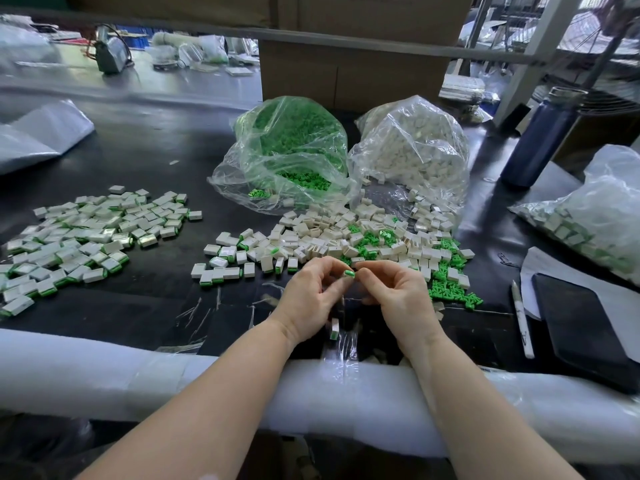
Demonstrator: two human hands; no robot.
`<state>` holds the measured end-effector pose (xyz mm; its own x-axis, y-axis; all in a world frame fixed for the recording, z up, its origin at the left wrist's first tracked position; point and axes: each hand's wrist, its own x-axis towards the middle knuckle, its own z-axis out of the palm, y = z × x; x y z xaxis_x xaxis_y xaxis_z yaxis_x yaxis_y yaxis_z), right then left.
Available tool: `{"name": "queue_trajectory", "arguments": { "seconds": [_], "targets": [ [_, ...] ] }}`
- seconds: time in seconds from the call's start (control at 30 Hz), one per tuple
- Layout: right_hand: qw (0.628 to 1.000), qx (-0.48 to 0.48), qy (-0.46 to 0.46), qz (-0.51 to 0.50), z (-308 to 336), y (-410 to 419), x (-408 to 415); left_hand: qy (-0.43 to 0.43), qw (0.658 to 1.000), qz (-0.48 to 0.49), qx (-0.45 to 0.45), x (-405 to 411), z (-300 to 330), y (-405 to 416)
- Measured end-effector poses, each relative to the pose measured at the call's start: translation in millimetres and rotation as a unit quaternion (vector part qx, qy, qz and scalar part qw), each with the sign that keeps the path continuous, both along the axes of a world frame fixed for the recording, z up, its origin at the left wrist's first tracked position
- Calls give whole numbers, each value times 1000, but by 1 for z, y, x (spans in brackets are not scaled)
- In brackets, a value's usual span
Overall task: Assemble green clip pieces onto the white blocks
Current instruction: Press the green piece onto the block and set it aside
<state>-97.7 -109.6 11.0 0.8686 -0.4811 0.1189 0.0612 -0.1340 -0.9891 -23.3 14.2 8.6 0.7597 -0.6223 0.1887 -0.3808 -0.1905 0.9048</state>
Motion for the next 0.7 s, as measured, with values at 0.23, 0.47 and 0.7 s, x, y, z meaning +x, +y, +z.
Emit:
{"name": "queue_trajectory", "arguments": {
  "seconds": [0.23, 0.47, 0.7],
  "targets": [
    [988, -150, -16, -44, 3, 3, -2, 6, 1000, -8, 12, -1, -2, -1],
    [975, -215, 46, -42, -2, 2, 2, -2, 1000, -1, 19, -3, -1, -1],
    [975, -205, 50, -64, -1, 1, 1, -30, 999, 34, 23, -3, 0, 0]
  ]
}}
